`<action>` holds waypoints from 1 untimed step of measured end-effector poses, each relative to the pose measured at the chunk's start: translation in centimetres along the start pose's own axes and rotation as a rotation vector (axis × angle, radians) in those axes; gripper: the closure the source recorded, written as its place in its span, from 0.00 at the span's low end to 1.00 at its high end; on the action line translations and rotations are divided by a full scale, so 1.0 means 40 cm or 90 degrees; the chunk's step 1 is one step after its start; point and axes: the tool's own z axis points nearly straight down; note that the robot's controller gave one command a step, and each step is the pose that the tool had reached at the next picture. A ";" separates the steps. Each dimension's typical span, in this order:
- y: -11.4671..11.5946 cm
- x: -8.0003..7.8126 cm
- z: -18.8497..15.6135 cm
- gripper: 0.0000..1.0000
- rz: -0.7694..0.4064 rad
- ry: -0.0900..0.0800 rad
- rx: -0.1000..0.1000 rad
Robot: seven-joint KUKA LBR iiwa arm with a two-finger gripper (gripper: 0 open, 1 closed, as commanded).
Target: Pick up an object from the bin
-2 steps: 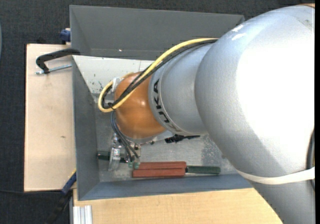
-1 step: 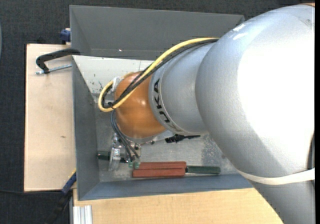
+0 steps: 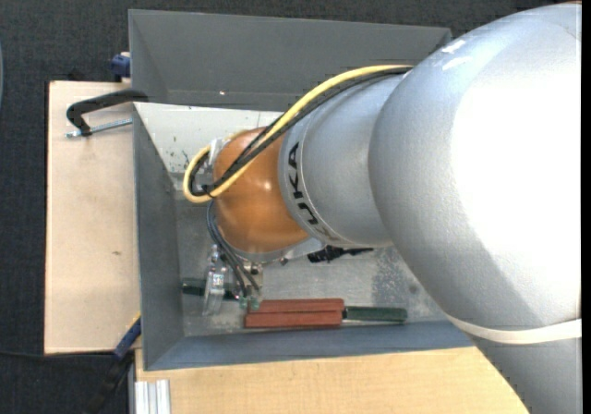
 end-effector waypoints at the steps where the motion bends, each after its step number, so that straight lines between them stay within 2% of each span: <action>1: -0.001 0.001 -0.055 1.00 0.000 0.000 0.000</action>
Offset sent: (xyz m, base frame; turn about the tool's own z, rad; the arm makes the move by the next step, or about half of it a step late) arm 0.0002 0.0000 0.0482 0.0000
